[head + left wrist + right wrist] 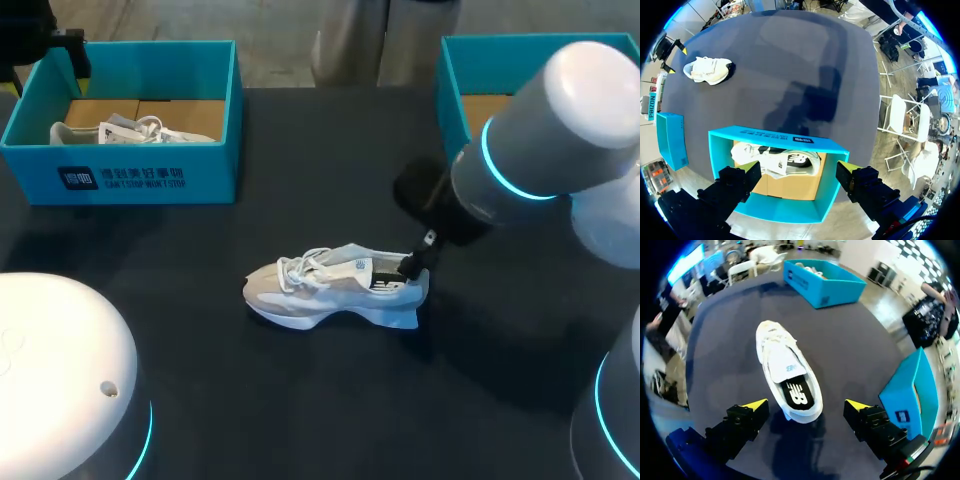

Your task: Take the shoe out of the shoebox, open the shoe tongue, remove and reinsert the insole, then place the shoe into the shoebox

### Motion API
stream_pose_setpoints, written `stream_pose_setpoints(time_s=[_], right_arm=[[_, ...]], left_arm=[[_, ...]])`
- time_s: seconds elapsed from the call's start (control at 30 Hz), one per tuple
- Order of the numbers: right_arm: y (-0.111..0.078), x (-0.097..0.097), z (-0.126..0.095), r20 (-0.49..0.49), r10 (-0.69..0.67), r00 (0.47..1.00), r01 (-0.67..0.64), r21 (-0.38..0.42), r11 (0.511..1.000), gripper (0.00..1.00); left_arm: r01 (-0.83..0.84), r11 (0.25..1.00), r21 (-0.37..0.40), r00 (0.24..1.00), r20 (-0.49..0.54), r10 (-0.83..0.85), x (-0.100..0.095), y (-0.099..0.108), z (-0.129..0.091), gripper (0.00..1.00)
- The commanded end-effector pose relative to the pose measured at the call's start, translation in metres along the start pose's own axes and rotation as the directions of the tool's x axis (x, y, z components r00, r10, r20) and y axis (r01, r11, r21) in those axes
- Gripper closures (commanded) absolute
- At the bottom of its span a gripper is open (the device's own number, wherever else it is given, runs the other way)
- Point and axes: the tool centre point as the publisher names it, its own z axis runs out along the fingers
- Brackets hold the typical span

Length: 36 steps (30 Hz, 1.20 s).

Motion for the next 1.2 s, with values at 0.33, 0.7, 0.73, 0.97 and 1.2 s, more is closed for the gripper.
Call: stream_pose_setpoints(time_s=[0.33,0.7,0.73,0.97,1.2], right_arm=[[-0.028,-0.016,0.027,-0.175,-0.242,0.954,0.170,-0.346,0.923,0.00],[-0.044,-0.025,0.041,-0.207,-0.240,0.949,0.122,-0.461,0.879,0.00],[-0.044,-0.026,0.043,-0.207,-0.240,0.948,0.120,-0.464,0.877,0.00],[-0.042,-0.025,0.055,-0.193,-0.273,0.943,0.138,-0.520,0.843,0.00],[-0.047,-0.023,0.068,-0.199,-0.261,0.944,0.126,-0.515,0.848,0.00]], left_arm=[[0.000,1.000,0.000,1.000,-0.002,0.000,0.000,0.000,0.000,0.00],[0.000,1.000,0.000,1.000,-0.002,0.000,0.000,0.000,0.000,0.00],[0.000,1.000,0.000,1.000,-0.002,0.000,0.000,0.000,0.000,0.00],[0.000,1.000,0.000,1.000,-0.002,0.000,0.000,0.000,0.000,0.00],[0.000,1.000,0.000,1.000,-0.002,0.000,0.000,0.000,0.000,0.00]])
